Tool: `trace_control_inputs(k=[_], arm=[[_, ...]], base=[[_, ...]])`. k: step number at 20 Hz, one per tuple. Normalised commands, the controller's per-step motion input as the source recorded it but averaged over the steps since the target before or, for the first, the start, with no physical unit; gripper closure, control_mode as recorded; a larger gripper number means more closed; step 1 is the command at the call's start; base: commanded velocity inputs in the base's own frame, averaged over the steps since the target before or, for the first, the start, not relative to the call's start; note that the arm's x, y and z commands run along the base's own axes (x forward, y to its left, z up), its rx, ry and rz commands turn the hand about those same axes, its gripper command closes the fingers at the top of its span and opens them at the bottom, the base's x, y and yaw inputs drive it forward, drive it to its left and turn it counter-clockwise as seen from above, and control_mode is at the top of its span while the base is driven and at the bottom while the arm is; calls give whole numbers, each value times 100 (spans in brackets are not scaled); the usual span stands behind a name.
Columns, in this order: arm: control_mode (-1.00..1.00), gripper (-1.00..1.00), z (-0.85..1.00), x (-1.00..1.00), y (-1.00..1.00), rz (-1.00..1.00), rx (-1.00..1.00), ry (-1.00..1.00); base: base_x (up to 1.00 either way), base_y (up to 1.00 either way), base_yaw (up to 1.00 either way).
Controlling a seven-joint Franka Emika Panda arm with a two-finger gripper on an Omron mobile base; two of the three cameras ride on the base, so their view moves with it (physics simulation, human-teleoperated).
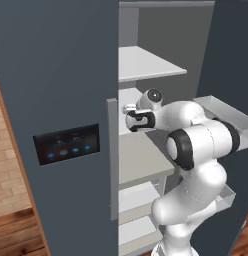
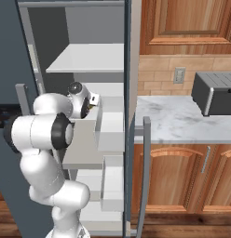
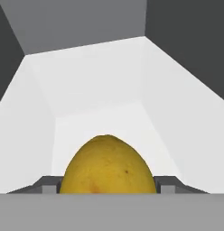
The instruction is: Place the cold items (potato and lemon) from the fridge in one tupperware on the dining counter. Place the warm items (hot dog and kebab skewer) in the stove area in another tupperware.
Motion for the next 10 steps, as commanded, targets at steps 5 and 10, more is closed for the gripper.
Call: trace_control_inputs(k=[5, 10], arm=[[-100, 100, 75, -100, -3, -11, 0, -4], [-100, 100, 100, -100, 0, -7, 0, 12]], base=[[0, 0, 0], [0, 0, 0]])
